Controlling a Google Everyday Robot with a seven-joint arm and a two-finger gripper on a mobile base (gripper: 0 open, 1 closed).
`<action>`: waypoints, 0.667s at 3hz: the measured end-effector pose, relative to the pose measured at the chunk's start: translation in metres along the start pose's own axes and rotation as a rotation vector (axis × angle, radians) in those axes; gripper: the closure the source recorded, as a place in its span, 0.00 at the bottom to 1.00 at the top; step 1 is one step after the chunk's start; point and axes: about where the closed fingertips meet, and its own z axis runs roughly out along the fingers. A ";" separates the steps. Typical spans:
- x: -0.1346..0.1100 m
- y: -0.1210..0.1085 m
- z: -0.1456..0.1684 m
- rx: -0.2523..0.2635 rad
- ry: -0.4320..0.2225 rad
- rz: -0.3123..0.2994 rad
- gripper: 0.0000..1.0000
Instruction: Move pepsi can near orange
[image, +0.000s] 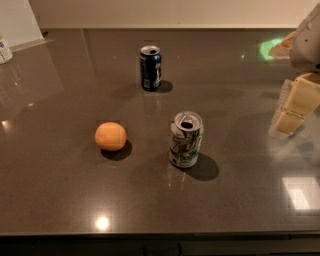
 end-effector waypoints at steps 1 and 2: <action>-0.008 -0.028 0.006 0.003 -0.071 0.043 0.00; -0.022 -0.061 0.016 0.017 -0.156 0.078 0.00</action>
Offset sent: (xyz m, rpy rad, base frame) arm 0.1108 0.0106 0.0095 0.2724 -0.0802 -0.0621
